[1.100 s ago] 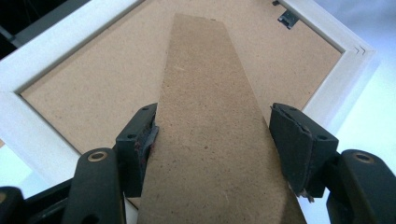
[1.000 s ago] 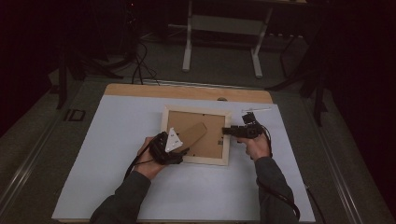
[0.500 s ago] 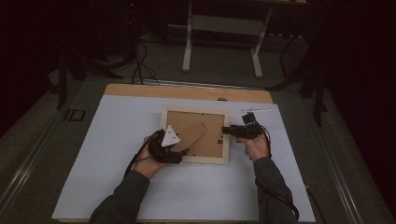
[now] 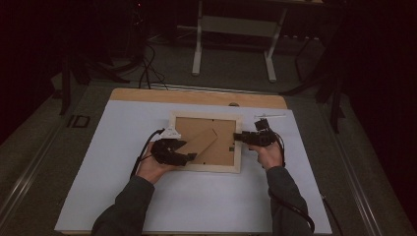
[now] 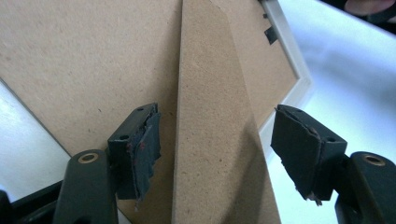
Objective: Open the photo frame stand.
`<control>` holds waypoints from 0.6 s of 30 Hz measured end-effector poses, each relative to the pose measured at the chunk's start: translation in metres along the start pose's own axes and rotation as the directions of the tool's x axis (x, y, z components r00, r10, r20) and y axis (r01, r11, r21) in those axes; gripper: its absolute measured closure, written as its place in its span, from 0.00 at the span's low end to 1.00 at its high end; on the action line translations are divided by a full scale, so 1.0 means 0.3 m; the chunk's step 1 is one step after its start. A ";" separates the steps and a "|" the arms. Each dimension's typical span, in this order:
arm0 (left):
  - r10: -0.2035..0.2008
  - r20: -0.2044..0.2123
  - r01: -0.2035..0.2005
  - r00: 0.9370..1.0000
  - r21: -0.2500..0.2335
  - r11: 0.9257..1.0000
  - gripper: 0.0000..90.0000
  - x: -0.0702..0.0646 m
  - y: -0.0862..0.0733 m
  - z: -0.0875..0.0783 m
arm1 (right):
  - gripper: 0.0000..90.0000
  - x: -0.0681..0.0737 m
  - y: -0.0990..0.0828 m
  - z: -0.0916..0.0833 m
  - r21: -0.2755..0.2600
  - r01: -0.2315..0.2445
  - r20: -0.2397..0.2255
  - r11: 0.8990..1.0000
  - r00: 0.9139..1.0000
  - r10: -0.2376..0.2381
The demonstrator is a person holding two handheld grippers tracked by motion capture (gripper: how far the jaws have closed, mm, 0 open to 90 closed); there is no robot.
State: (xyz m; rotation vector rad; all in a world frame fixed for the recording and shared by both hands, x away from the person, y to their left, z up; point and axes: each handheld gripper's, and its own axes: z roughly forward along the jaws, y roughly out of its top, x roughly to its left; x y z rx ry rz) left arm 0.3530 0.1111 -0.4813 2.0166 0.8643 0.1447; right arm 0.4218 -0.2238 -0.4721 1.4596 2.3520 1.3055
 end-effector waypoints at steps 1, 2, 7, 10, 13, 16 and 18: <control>-0.028 0.022 0.028 0.999 0.000 1.000 0.39 0.008 0.002 0.000 | 0.65 0.000 0.000 0.000 0.000 0.001 0.000 1.000 1.000 -0.001; -0.038 0.028 0.038 0.999 0.000 0.999 0.39 0.011 0.003 0.000 | 0.65 0.001 0.000 0.000 0.000 0.004 0.001 1.000 1.000 -0.004; -0.065 0.049 0.063 0.997 0.025 0.998 0.43 0.022 0.006 0.003 | 0.65 0.004 0.001 -0.002 0.000 0.008 0.002 1.000 1.000 -0.008; -0.059 0.046 0.056 0.997 0.063 0.996 0.44 0.021 0.005 0.012 | 0.65 0.005 0.002 -0.002 0.000 0.012 0.004 1.000 1.000 -0.012; -0.050 0.043 0.046 0.998 0.081 0.996 0.50 0.017 0.005 0.018 | 0.65 0.005 0.002 -0.003 -0.001 0.013 0.004 1.000 1.000 -0.013; -0.026 0.042 0.022 0.999 0.095 0.995 0.55 0.011 0.005 0.023 | 0.65 0.006 0.002 -0.003 -0.002 0.013 0.003 1.000 1.000 -0.013; -0.016 0.030 0.012 0.999 0.108 0.994 0.57 0.007 0.006 0.025 | 0.65 0.006 0.001 -0.004 -0.003 0.014 0.003 1.000 1.000 -0.014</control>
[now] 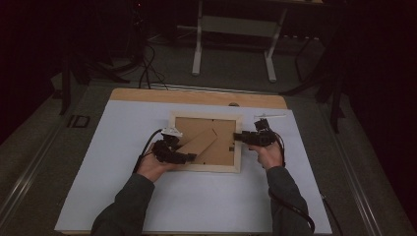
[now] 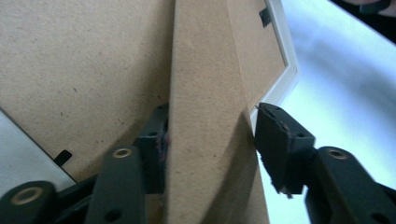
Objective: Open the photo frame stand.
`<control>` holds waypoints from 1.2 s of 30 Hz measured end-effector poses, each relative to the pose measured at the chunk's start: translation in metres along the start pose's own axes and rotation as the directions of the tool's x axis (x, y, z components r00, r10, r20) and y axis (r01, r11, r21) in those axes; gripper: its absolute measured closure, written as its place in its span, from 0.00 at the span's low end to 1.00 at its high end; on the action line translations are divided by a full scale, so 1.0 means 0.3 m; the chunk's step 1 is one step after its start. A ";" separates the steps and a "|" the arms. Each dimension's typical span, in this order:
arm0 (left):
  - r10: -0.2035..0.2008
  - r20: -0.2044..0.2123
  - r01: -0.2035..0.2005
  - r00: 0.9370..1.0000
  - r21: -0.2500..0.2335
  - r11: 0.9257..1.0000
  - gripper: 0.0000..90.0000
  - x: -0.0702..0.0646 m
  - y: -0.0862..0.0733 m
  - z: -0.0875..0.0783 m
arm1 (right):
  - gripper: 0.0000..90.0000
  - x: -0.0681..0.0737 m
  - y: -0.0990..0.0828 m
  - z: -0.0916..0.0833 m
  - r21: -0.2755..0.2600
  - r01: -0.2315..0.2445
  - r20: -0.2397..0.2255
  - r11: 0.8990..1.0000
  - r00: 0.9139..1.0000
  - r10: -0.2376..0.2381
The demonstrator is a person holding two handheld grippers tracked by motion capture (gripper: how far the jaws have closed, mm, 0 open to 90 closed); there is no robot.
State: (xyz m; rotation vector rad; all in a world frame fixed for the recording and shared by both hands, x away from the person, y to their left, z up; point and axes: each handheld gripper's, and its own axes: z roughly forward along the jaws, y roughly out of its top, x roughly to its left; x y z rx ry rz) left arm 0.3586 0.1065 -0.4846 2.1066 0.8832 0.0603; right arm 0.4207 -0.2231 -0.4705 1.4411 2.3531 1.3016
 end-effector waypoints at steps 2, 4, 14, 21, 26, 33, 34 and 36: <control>0.008 -0.006 -0.008 1.000 0.004 1.000 0.57 -0.002 0.001 0.001 | 0.65 0.001 0.000 -0.001 -0.002 0.003 0.001 1.000 1.000 -0.003; 0.019 -0.011 -0.019 1.000 0.010 1.000 0.57 -0.005 0.002 0.001 | 0.65 0.003 0.000 -0.002 -0.001 0.007 0.004 1.000 1.000 -0.007; 0.061 -0.035 -0.061 0.998 0.004 0.998 0.58 -0.026 0.011 0.004 | 0.65 0.011 0.003 -0.018 -0.014 0.031 0.027 0.999 0.999 -0.031; 0.082 -0.057 -0.082 0.995 0.000 0.997 0.59 -0.038 0.018 0.008 | 0.65 0.018 0.006 -0.032 -0.033 0.054 0.048 0.998 0.997 -0.052; 0.093 -0.062 -0.093 0.994 0.009 0.996 0.60 -0.040 0.027 0.008 | 0.66 0.018 0.010 -0.039 -0.044 0.053 0.048 0.998 0.998 -0.051; 0.108 -0.080 -0.107 0.991 0.016 0.994 0.60 -0.045 0.034 0.008 | 0.66 0.021 0.013 -0.042 -0.052 0.056 0.056 0.997 0.997 -0.053; 0.112 -0.082 -0.111 0.990 0.017 0.994 0.60 -0.045 0.035 0.008 | 0.66 0.022 0.014 -0.042 -0.054 0.059 0.057 0.997 0.997 -0.056; 0.114 -0.087 -0.113 0.990 0.015 0.993 0.60 -0.046 0.035 0.008 | 0.66 0.024 0.015 -0.043 -0.056 0.059 0.059 0.997 0.997 -0.056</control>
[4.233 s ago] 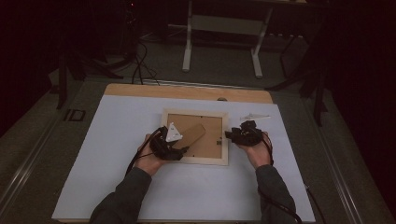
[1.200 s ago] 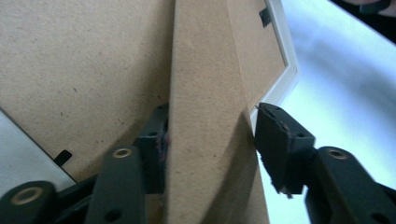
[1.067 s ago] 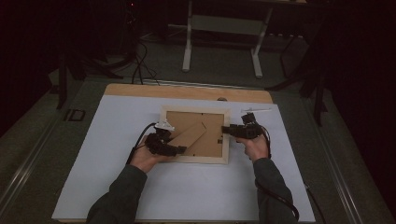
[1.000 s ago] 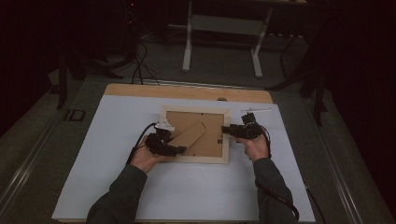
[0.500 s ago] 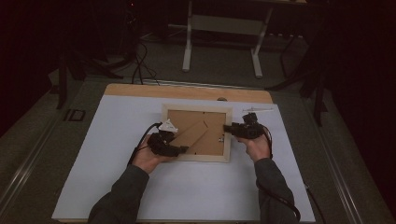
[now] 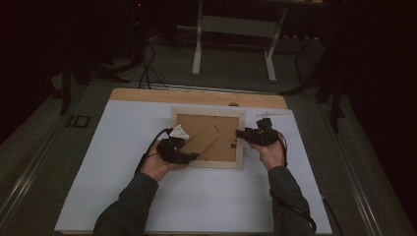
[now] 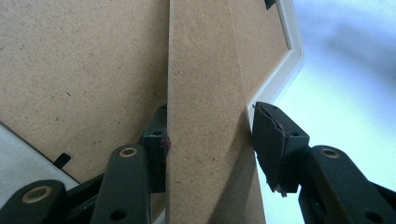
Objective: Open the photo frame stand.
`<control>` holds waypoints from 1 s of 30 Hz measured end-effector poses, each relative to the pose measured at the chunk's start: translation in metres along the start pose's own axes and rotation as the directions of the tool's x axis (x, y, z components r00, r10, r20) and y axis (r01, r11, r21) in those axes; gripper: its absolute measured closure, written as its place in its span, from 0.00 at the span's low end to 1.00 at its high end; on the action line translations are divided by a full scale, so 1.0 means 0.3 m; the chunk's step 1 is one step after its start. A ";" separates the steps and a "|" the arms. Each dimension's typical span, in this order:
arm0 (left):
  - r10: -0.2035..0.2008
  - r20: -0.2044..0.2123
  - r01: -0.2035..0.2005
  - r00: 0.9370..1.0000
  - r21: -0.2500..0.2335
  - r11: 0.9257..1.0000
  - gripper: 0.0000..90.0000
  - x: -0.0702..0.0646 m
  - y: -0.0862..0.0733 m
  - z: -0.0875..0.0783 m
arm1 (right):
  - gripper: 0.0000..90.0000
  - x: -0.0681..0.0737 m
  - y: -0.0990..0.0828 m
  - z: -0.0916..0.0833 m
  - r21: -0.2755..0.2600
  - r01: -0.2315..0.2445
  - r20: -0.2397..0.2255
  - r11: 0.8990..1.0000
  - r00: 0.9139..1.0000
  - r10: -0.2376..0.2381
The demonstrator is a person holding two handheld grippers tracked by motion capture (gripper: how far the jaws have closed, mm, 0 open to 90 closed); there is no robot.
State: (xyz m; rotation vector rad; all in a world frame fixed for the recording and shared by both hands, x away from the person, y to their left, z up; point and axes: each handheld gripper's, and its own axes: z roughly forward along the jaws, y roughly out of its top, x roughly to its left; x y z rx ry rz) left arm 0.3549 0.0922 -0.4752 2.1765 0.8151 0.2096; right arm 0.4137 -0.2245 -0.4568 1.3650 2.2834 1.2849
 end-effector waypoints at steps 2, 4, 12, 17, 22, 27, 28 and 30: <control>0.009 -0.021 -0.009 1.000 0.003 1.000 0.60 -0.002 0.002 -0.001 | 0.66 0.004 0.003 -0.004 -0.015 0.008 -0.001 1.000 1.000 -0.008; 0.014 -0.031 -0.014 0.999 0.002 1.000 0.60 -0.002 0.002 0.000 | 0.66 0.006 0.005 -0.007 -0.023 0.015 -0.001 1.000 1.000 -0.015; 0.025 -0.055 -0.025 0.998 0.003 1.000 0.60 -0.007 0.002 0.005 | 0.67 0.010 0.011 -0.015 -0.039 0.026 -0.002 0.999 1.000 -0.026; 0.042 -0.063 -0.042 0.997 0.002 0.999 0.60 -0.011 0.002 0.002 | 0.67 0.006 0.011 -0.023 -0.041 0.031 -0.020 0.999 0.999 -0.032; 0.062 -0.071 -0.062 0.996 -0.005 0.998 0.60 -0.019 0.002 -0.001 | 0.66 0.001 0.013 -0.029 -0.039 0.041 -0.028 0.998 0.999 -0.042; 0.075 -0.079 -0.076 0.994 -0.014 0.997 0.60 -0.024 0.002 -0.001 | 0.63 -0.007 0.018 -0.035 -0.050 0.022 -0.041 0.998 0.999 -0.024; 0.077 -0.076 -0.079 0.994 -0.024 0.997 0.60 -0.026 0.002 -0.003 | 0.63 -0.010 0.019 -0.035 -0.051 0.017 -0.049 0.999 0.999 -0.019; 0.077 -0.075 -0.080 0.994 -0.031 0.996 0.60 -0.027 0.002 -0.004 | 0.61 -0.009 0.021 -0.035 -0.046 0.019 -0.054 0.999 0.998 -0.022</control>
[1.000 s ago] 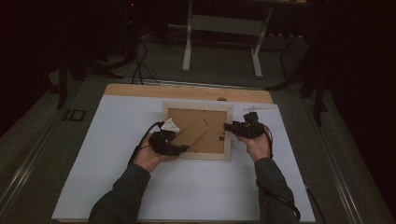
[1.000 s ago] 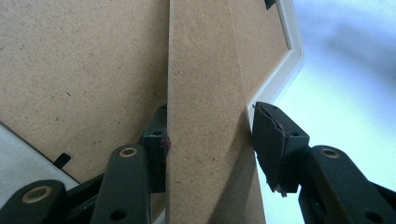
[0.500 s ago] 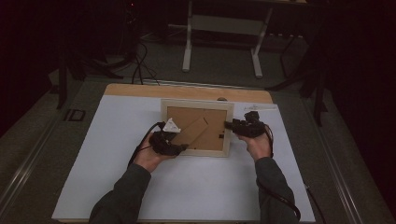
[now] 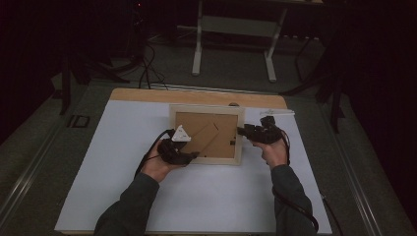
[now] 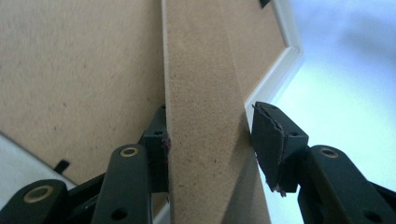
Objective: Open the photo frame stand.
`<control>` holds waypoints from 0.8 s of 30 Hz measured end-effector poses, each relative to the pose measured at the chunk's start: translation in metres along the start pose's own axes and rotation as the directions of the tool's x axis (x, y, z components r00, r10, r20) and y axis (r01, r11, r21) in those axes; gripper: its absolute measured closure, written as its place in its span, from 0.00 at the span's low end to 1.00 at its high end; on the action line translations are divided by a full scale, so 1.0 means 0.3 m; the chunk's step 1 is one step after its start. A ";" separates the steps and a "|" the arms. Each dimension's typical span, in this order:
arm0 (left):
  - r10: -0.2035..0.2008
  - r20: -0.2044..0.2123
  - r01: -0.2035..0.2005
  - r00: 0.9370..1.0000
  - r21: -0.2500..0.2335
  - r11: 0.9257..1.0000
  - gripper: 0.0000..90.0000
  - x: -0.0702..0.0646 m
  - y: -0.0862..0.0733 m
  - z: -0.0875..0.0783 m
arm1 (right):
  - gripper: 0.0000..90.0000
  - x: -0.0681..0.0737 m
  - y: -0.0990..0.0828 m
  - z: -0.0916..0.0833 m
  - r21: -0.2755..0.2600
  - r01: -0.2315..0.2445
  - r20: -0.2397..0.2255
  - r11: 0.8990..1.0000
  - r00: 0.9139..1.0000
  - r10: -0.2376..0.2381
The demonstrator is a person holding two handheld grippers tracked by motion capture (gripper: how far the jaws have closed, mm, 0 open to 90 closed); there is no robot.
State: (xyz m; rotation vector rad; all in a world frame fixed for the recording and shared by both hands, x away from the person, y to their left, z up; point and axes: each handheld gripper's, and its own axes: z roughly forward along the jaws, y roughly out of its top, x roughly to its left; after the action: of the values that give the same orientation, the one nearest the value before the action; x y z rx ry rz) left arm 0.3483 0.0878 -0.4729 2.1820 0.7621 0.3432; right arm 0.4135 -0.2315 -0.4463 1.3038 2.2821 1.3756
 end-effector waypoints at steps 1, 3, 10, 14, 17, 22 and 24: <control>0.000 -0.002 0.000 1.000 0.000 1.000 0.60 -0.001 0.000 0.000 | 0.60 0.000 0.000 0.002 0.003 0.002 -0.002 1.000 1.000 -0.002; 0.000 -0.002 0.000 1.000 -0.001 1.000 0.60 -0.001 -0.001 0.001 | 0.60 0.000 0.000 0.005 0.008 -0.001 -0.002 1.000 1.000 0.001; 0.040 -0.024 -0.040 0.999 -0.002 0.999 0.60 -0.012 -0.005 -0.001 | 0.58 -0.006 -0.012 0.029 0.020 -0.011 -0.001 1.000 1.000 0.011; 0.068 -0.042 -0.068 0.997 -0.001 0.998 0.61 -0.022 -0.005 -0.002 | 0.56 -0.001 -0.004 0.031 0.018 -0.007 -0.012 1.000 1.000 0.007; 0.078 -0.048 -0.079 0.996 -0.003 0.997 0.61 -0.024 -0.005 -0.003 | 0.55 0.004 0.004 0.027 0.007 0.002 -0.022 1.000 1.000 -0.002; 0.087 -0.040 -0.087 0.995 0.004 0.996 0.61 -0.019 -0.007 -0.005 | 0.61 0.008 0.006 0.012 -0.008 0.023 -0.036 1.000 0.999 -0.023; 0.083 -0.039 -0.083 0.996 0.008 0.997 0.61 -0.016 -0.008 -0.004 | 0.63 0.007 0.001 0.005 -0.015 0.028 -0.047 0.999 0.998 -0.029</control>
State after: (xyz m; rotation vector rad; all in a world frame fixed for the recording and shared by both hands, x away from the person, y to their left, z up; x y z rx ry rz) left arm 0.3432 0.0868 -0.4738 2.2225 0.6965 0.4279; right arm 0.4132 -0.2289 -0.4464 1.2425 2.3073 1.4255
